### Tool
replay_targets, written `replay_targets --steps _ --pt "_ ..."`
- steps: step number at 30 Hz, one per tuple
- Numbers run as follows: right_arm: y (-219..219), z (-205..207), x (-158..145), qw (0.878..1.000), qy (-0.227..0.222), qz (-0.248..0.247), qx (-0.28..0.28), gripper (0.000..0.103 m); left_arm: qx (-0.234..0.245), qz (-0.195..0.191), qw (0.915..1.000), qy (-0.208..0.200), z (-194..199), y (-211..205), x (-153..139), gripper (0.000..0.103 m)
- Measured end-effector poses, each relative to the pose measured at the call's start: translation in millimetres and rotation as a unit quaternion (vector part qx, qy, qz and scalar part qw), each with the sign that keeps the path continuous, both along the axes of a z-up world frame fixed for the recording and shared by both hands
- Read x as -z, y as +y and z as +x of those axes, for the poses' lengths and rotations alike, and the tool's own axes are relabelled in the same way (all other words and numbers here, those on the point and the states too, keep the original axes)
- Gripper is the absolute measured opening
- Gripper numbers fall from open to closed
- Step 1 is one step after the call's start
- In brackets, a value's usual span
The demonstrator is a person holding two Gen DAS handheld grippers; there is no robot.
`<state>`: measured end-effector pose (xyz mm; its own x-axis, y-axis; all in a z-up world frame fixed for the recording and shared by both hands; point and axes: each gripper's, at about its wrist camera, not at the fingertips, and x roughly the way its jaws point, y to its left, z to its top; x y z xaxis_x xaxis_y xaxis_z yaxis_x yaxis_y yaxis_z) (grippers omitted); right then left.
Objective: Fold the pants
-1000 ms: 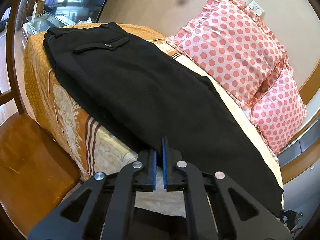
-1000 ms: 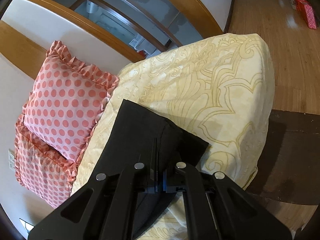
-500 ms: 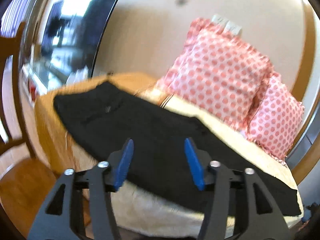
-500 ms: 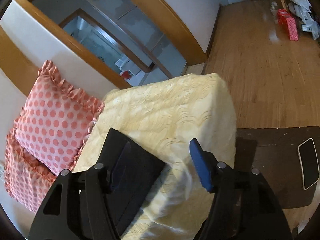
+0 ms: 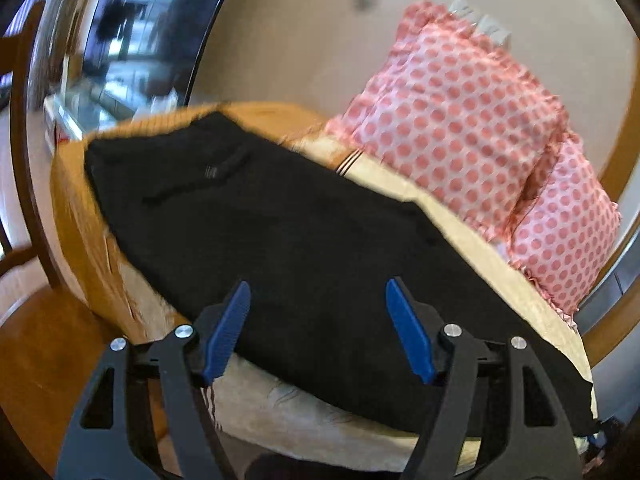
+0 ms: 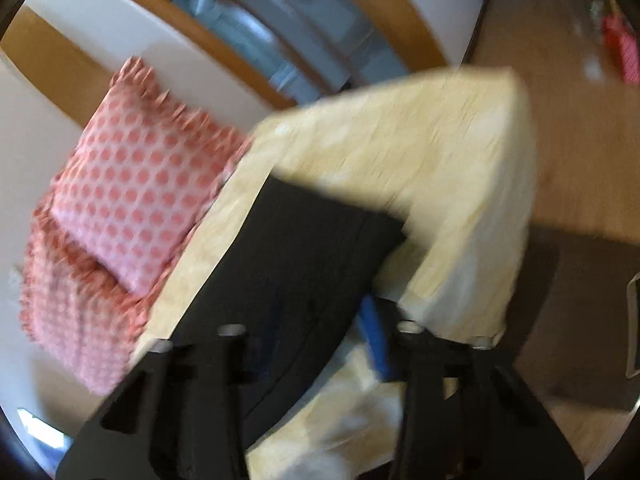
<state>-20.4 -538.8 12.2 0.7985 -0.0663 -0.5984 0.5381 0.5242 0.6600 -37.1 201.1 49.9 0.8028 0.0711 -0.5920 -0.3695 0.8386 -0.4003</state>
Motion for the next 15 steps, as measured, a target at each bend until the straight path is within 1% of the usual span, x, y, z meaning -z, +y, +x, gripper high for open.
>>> replay_targets --steps 1,2,3,5,6,8,10,11,12,13,14,15 --pt "4.4 0.0 0.4 1.000 -0.005 0.000 0.000 0.026 0.001 -0.001 1.0000 0.002 0.0 0.6 4.0 0.070" --pt "7.4 2.3 1.9 1.000 -0.007 -0.001 -0.004 0.014 0.003 0.009 1.0000 -0.001 -0.9 -1.3 5.1 0.071" --pt "7.4 5.2 4.1 1.000 -0.008 0.001 -0.005 0.009 0.006 0.016 0.9999 0.001 -0.2 -2.8 5.6 0.071" --pt "6.2 12.6 6.9 1.000 -0.009 0.005 -0.002 0.006 0.012 0.025 0.9996 0.003 0.6 -5.4 7.6 0.073" --pt "10.1 16.1 1.1 1.000 -0.017 -0.003 -0.003 0.006 0.013 0.026 0.9996 0.002 0.4 -6.0 8.1 0.073" --pt "24.7 26.7 -20.4 0.998 -0.043 -0.033 -0.024 0.006 0.016 0.024 0.9996 -0.002 -0.7 -5.0 9.1 0.073" --pt "57.5 48.6 -54.8 0.991 -0.083 -0.063 -0.079 0.006 0.016 0.018 0.9997 -0.004 -1.1 -3.8 9.2 0.073" --pt "83.9 63.9 -75.2 0.983 -0.112 -0.070 -0.124 0.006 0.015 0.015 0.9998 -0.005 -1.3 -3.2 9.3 0.073" --pt "103.9 74.0 -87.4 0.976 -0.133 -0.071 -0.158 0.006 0.014 0.012 0.9998 -0.006 -1.6 -2.5 9.4 0.073" --pt "137.5 88.6 -102.6 0.962 -0.159 -0.069 -0.212 0.006 0.014 0.010 0.9998 -0.007 -1.4 -1.7 9.2 0.073" --pt "158.3 95.7 -109.1 0.952 -0.171 -0.067 -0.243 0.006 0.012 0.006 0.9999 -0.008 -1.6 -1.0 9.2 0.073" --pt "200.3 108.9 -117.8 0.931 -0.187 -0.063 -0.307 0.006 0.011 0.003 0.9999 -0.009 -1.8 -0.6 9.2 0.073"
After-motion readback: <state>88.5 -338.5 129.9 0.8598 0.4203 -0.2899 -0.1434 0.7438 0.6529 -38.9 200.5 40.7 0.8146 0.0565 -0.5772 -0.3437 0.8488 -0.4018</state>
